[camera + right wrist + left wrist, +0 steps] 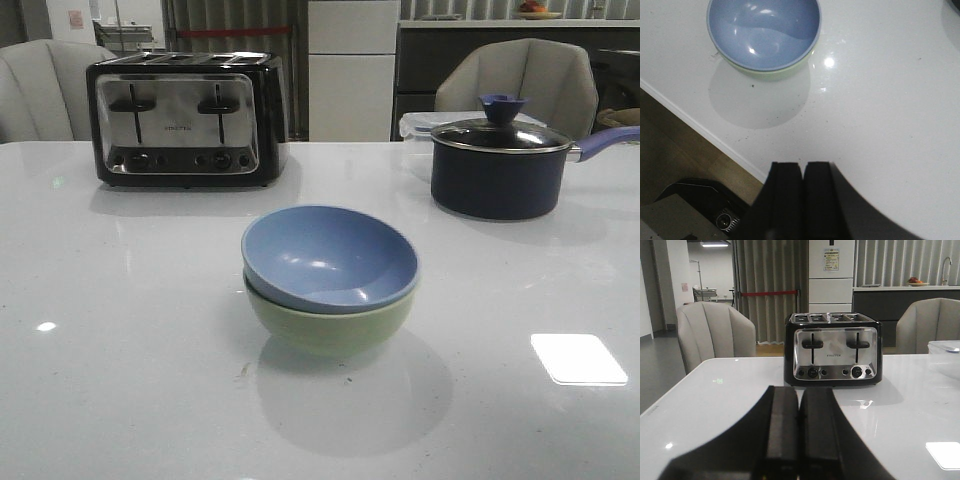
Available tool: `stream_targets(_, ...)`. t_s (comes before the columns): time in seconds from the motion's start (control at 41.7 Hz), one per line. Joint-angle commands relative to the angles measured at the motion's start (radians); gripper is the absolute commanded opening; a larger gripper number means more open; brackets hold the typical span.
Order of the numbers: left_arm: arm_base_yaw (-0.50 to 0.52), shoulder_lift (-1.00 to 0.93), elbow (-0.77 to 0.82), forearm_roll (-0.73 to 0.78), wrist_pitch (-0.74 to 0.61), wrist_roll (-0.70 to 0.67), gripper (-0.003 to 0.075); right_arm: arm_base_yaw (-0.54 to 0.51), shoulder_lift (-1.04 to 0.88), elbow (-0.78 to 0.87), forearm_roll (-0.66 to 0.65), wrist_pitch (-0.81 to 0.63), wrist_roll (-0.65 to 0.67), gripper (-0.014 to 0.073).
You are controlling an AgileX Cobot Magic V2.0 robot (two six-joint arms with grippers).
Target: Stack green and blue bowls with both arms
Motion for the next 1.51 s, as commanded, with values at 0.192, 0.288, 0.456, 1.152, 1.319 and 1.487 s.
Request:
stream_targets(0.192,-0.003,-0.02,0.005,0.0,-0.085,-0.001,0.0094,-0.003,-0.007,-0.028,0.004,-0.056,-0.012,0.0029)
stream_targets(0.288,-0.003,-0.02,0.005,0.0,-0.085,-0.001,0.0094,-0.003,-0.007,-0.028,0.004,-0.056,-0.012,0.0029)
stream_targets(0.456,-0.003,-0.02,0.005,0.0,-0.085,-0.001,0.0094,-0.004,-0.023,-0.024,0.004,-0.055,-0.012,0.0029)
stream_targets(1.152,-0.003,-0.02,0.005,0.0,-0.085,-0.001,0.0094,-0.429,-0.753,0.611,-0.008,-0.619,-0.012,0.0029)
stream_targets(1.319,-0.003,-0.02,0.005,0.0,-0.085,-0.001,0.0094,-0.433,-0.832,0.674,-0.008,-0.648,-0.012,0.0029)
stream_targets(1.487,-0.003,-0.019,0.005,0.0,-0.085,-0.001,0.0094,-0.433,-0.823,0.674,-0.008,-0.658,-0.012,0.0029)
